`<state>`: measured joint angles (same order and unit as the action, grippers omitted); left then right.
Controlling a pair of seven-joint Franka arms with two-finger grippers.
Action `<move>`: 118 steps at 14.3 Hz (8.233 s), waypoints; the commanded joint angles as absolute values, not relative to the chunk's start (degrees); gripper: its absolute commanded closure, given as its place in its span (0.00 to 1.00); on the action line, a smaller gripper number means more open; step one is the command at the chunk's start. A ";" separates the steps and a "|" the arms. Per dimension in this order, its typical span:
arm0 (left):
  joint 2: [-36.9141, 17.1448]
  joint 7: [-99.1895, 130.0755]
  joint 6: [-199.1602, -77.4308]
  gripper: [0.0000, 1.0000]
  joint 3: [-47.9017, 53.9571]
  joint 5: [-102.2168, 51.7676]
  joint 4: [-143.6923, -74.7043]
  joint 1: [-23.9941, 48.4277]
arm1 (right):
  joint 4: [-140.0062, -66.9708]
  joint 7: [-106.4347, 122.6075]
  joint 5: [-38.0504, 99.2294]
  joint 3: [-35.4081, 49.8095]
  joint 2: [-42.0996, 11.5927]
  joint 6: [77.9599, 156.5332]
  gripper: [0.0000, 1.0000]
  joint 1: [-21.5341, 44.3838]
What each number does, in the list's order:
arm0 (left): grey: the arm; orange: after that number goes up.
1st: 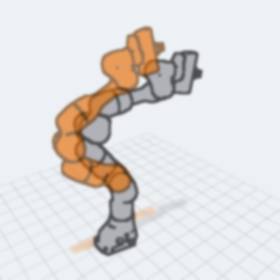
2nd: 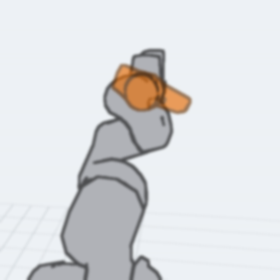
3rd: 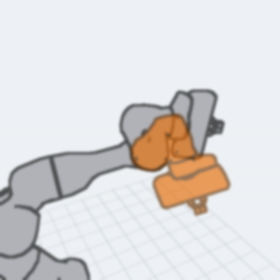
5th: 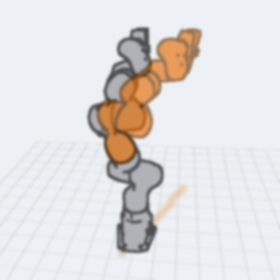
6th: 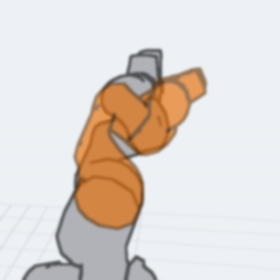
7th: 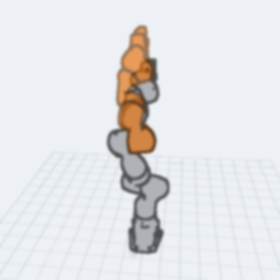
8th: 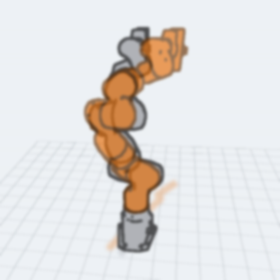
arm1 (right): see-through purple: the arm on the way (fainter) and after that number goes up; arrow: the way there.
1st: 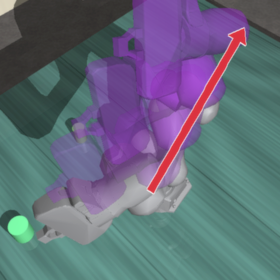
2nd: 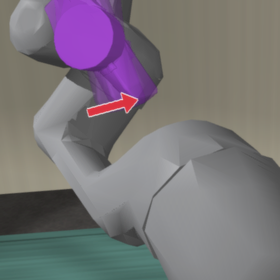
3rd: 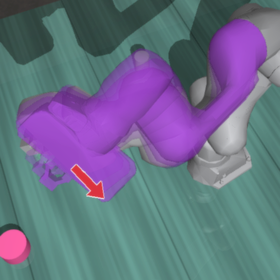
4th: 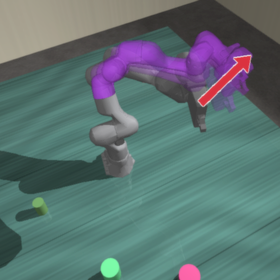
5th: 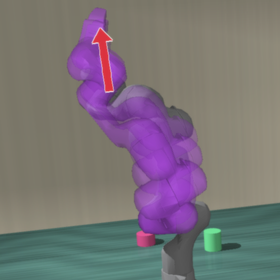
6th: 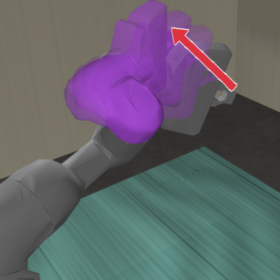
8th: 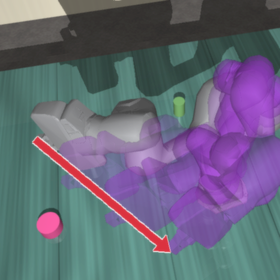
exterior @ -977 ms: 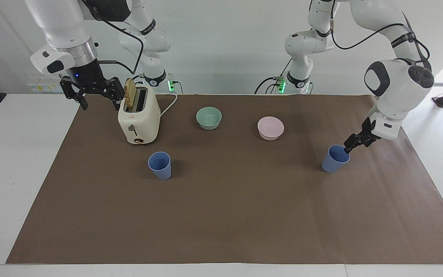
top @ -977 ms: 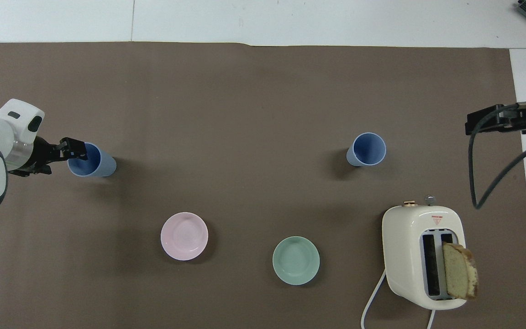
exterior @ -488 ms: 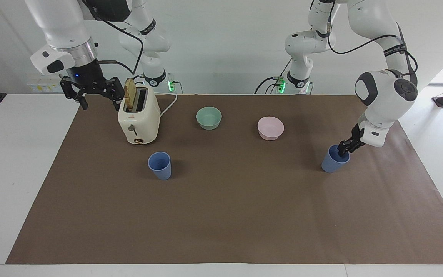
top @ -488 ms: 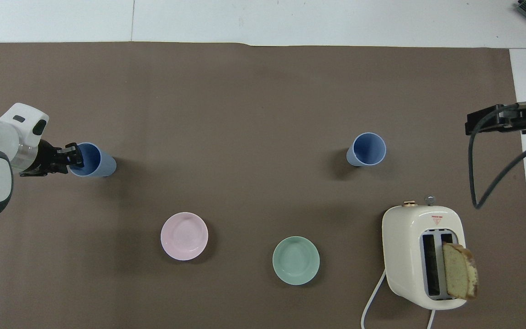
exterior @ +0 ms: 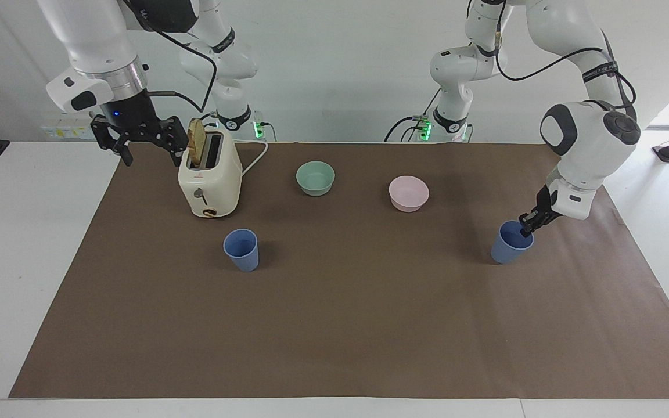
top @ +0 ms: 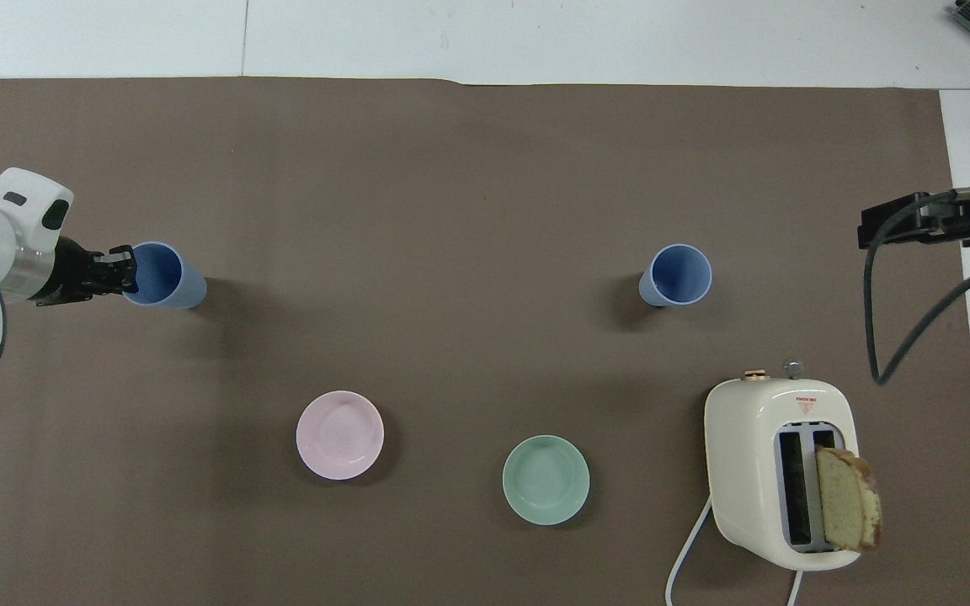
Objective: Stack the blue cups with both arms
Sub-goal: 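Carry the blue cup with the left gripper toward the table center, then release the cup with the left gripper while the right gripper reaches the other cup, then grasp the second blue cup with the right gripper and lift, then carry the held blue cup with the right gripper above the first cup, then lower the held cup into the first blue cup with the right gripper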
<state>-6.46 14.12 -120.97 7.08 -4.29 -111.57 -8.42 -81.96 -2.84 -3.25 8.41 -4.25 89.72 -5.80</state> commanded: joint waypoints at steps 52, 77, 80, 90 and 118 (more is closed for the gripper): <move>-0.18 10.13 -103.46 0.00 5.80 1.50 -102.75 7.31 | -96.76 -1.23 0.70 8.96 -9.30 107.66 0.00 -5.28; 6.06 -2.99 -85.25 0.00 4.48 1.05 -91.41 0.18 | -107.23 1.41 0.53 9.32 -16.52 123.49 1.00 -2.37; 7.29 -3.16 -85.60 0.00 3.87 1.05 -92.37 0.18 | -105.57 1.06 0.61 10.28 -17.14 123.31 1.00 -2.29; 7.91 -1.93 -86.31 0.00 3.78 -2.02 -93.69 -1.32 | -85.89 -17.89 -0.44 19.07 -17.92 109.42 1.00 3.58; 8.26 -2.02 -85.34 0.00 3.78 -2.11 -94.92 -0.88 | -81.82 -23.91 -2.37 19.25 -26.19 112.76 1.00 15.73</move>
<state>6.71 -1.78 -85.68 3.56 -1.35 -93.30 -0.40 -81.01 -22.70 -1.32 18.76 -25.85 111.39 16.13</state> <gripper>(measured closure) 0.000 0.943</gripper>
